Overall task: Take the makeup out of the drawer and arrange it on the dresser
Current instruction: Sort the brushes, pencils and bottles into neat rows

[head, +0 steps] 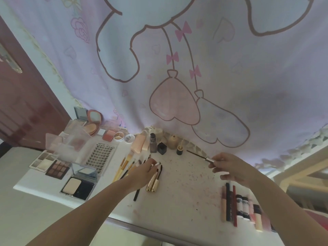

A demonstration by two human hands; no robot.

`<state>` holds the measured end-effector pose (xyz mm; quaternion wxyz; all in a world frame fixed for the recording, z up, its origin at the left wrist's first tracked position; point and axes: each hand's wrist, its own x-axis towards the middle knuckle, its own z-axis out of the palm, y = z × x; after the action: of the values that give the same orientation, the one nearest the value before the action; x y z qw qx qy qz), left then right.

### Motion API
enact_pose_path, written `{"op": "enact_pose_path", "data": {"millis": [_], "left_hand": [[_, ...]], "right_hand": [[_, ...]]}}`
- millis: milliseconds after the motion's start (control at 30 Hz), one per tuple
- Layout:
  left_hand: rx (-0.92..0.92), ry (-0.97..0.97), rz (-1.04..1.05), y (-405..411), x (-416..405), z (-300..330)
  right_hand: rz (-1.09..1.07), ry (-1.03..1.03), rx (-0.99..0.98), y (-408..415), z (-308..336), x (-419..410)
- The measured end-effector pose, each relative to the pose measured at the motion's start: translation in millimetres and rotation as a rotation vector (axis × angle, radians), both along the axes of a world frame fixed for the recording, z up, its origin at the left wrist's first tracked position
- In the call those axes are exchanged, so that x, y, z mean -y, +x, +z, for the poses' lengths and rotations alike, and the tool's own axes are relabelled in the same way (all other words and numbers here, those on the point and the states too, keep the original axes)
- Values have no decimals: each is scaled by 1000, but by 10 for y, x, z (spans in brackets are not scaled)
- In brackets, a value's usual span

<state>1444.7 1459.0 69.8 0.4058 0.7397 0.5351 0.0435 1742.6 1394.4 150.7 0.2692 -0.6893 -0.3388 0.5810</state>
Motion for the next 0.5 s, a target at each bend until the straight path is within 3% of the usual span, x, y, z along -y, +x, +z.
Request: {"op": "enact_pose_path", "data": {"millis": [100,200,300,500], "left_hand": [[38,-263,39,137,70,-64],[6,-325,85,373,114,-199],[-114,-191,167,528,106,-349],[-518,227,-12,573,13,-594]], "right_hand": [[-37,-55,-74,-124,-243,113],[-72,-156,-27,-447,-591,176],[-51,-213,69,-813,-889,156],[58,-150,361,-1349,-1227,27]]}}
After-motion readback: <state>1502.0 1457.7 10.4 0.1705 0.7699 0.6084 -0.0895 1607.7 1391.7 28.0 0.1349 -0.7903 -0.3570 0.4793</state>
